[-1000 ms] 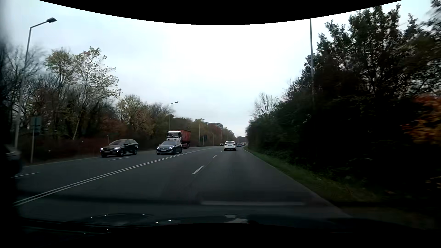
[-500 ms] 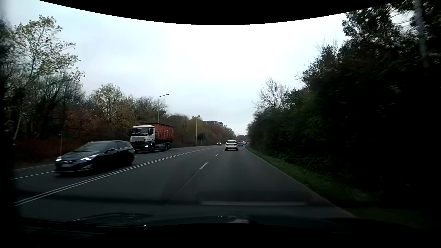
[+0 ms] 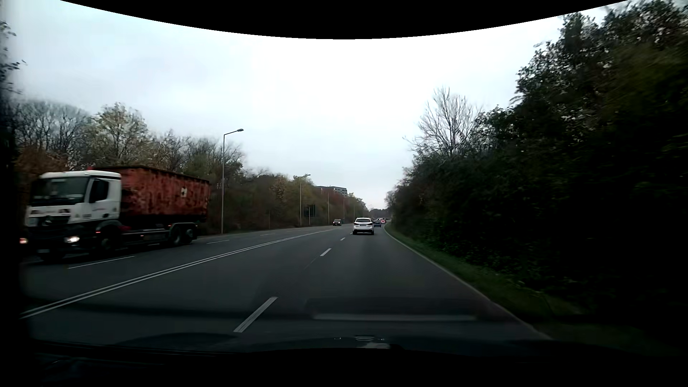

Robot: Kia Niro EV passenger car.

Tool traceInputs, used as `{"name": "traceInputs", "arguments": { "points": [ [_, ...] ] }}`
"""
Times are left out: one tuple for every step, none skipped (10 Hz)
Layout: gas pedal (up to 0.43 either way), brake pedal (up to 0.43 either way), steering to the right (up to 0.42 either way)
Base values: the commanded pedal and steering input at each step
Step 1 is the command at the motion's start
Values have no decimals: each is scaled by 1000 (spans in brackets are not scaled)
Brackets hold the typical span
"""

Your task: Follow the waypoints while adhering to traffic rules and regulations

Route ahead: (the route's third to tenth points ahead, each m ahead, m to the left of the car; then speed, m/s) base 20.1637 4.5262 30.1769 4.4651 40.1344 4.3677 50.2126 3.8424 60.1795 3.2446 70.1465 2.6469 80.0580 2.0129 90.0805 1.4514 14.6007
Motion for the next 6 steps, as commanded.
{"name": "traceInputs", "arguments": {
  "points": [
    [110, 0, 0],
    [118, 0, 2],
    [118, 0, 3],
    [130, 0, 3],
    [130, 0, 3],
    [138, 0, 3]
  ]
}}
